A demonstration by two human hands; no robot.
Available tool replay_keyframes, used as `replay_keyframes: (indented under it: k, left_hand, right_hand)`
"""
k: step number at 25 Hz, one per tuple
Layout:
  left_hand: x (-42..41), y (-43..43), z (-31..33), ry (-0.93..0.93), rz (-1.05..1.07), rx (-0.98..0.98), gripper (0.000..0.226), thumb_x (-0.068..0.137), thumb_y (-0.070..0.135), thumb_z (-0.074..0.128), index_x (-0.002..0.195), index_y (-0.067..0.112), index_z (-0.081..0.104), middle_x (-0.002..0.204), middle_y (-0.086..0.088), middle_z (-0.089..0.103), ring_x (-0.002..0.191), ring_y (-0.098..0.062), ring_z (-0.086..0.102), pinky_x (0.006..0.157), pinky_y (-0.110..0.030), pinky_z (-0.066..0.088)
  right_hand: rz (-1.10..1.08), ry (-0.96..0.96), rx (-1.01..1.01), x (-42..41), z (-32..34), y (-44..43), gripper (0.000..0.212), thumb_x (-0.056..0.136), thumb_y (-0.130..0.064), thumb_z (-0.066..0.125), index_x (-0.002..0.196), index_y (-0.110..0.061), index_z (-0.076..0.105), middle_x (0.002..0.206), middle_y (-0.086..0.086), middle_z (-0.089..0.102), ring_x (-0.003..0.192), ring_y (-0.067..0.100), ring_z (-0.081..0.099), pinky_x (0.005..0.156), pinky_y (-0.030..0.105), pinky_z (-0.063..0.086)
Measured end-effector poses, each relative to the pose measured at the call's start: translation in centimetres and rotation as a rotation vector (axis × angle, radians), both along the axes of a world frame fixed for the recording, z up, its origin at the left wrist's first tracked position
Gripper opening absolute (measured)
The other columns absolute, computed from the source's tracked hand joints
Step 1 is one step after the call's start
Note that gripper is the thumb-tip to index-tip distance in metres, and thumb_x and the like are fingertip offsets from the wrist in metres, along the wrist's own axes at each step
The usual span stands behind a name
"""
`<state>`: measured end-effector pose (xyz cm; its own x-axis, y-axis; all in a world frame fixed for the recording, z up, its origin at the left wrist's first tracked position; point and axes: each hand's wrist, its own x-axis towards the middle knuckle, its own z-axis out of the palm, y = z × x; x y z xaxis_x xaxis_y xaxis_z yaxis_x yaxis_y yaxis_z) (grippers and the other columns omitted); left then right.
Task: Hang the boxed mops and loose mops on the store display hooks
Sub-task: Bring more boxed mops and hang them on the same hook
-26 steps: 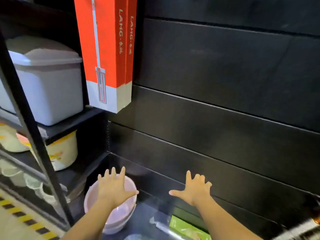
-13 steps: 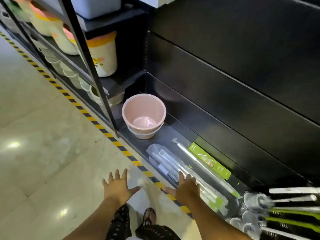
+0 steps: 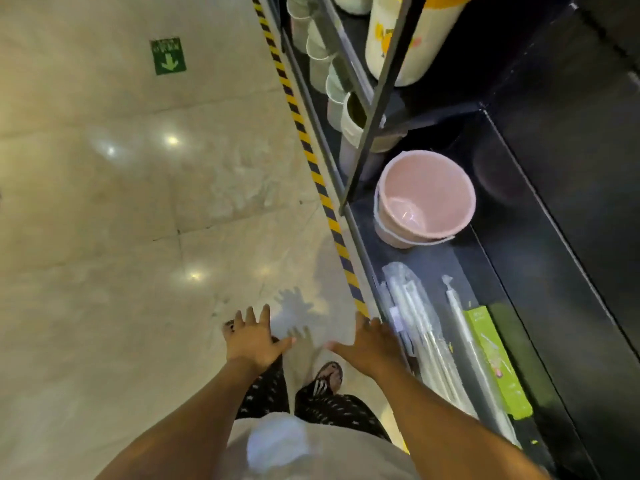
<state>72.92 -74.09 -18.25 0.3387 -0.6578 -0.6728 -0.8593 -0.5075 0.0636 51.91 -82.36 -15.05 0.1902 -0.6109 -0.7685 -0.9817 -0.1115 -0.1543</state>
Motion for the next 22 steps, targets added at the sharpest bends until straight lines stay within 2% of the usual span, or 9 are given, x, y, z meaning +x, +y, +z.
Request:
replay_keyframes:
  k: [6, 13, 18, 22]
  left_hand:
    - [8.0, 0.7, 0.2, -0.007, 0.259, -0.047, 0.091, 0.086, 0.075, 0.034, 0.156, 0.024, 0.007, 0.164, -0.013, 0.008, 0.150, -0.036, 0.007, 0.117, -0.059, 0.010]
    - [20.1, 1.5, 1.7, -0.034, 0.503, -0.095, 0.097, 0.085, 0.078, 0.035, 0.156, 0.023, 0.001, 0.164, -0.014, 0.003, 0.150, -0.036, 0.005, 0.116, -0.060, 0.009]
    - [25.4, 6.7, 2.5, -0.065, 0.766, -0.131, 0.099, 0.084, 0.078, 0.039, 0.156, 0.023, 0.001, 0.164, -0.014, 0.003, 0.150, -0.035, 0.008, 0.117, -0.058, 0.013]
    - [26.2, 11.5, 2.3, -0.076, 0.989, -0.121, 0.100, 0.083, 0.080, 0.038, 0.156, 0.024, 0.000, 0.164, -0.014, 0.003, 0.150, -0.036, 0.008, 0.117, -0.058, 0.011]
  right_hand:
    - [0.269, -0.002, -0.045, 11.9, 0.0, -3.5, 0.101, 0.078, -0.082, 0.041, 0.153, -0.021, 0.011, 0.153, 0.017, 0.025, 0.138, 0.037, 0.025, 0.107, 0.049, 0.029]
    - [0.557, -0.026, -0.124, 27.6, 1.6, -7.2, 0.105, 0.076, -0.085, 0.037, 0.153, -0.020, 0.010, 0.150, 0.018, 0.028, 0.138, 0.037, 0.026, 0.107, 0.050, 0.027]
    - [0.789, -0.108, -0.143, 38.9, 2.5, -4.2, 0.104, 0.076, -0.085, 0.036, 0.153, -0.020, 0.010, 0.149, 0.018, 0.028, 0.137, 0.037, 0.026, 0.106, 0.050, 0.027]
    - [1.026, -0.118, -0.126, 44.2, 2.2, -0.1, 0.104, 0.076, -0.086, 0.035, 0.153, -0.021, 0.009, 0.150, 0.017, 0.028, 0.137, 0.035, 0.027, 0.108, 0.049, 0.026]
